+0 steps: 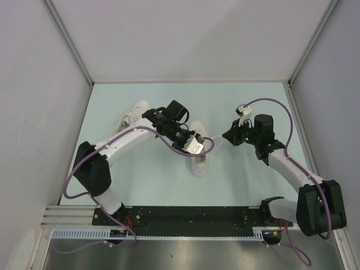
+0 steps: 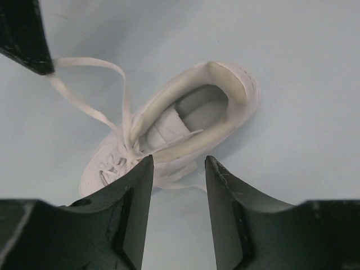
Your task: Tie the shoes
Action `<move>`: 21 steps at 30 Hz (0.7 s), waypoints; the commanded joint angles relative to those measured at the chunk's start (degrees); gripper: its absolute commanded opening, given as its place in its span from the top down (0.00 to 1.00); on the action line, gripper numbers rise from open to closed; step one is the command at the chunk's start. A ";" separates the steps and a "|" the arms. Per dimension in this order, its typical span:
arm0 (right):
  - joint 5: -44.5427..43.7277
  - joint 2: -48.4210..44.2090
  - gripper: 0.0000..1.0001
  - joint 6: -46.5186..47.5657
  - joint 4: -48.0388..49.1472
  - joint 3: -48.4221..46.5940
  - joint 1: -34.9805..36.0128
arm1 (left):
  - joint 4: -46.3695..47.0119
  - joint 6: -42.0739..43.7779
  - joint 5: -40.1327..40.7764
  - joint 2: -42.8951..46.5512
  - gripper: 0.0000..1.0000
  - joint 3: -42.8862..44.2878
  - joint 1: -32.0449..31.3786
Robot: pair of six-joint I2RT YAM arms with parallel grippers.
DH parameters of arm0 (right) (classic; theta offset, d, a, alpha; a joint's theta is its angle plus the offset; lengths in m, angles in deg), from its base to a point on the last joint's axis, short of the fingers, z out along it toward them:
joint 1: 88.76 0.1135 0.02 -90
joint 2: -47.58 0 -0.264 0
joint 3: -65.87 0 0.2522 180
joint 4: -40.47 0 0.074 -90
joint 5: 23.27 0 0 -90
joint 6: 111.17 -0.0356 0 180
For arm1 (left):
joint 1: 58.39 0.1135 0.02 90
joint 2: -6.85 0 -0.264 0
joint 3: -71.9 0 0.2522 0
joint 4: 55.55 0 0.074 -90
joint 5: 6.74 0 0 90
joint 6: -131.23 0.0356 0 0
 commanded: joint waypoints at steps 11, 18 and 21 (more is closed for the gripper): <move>-0.97 -1.18 1.00 0.49 0.28 -2.43 0.52 | -7.48 17.72 2.22 -5.10 0.53 5.87 -3.26; -0.70 -0.83 1.00 0.66 0.19 -2.34 0.61 | -6.59 17.46 2.66 -7.30 0.55 7.88 -3.61; -0.70 -0.83 1.00 0.84 0.19 -2.34 0.61 | -6.60 17.37 2.66 -8.27 0.55 8.68 -3.79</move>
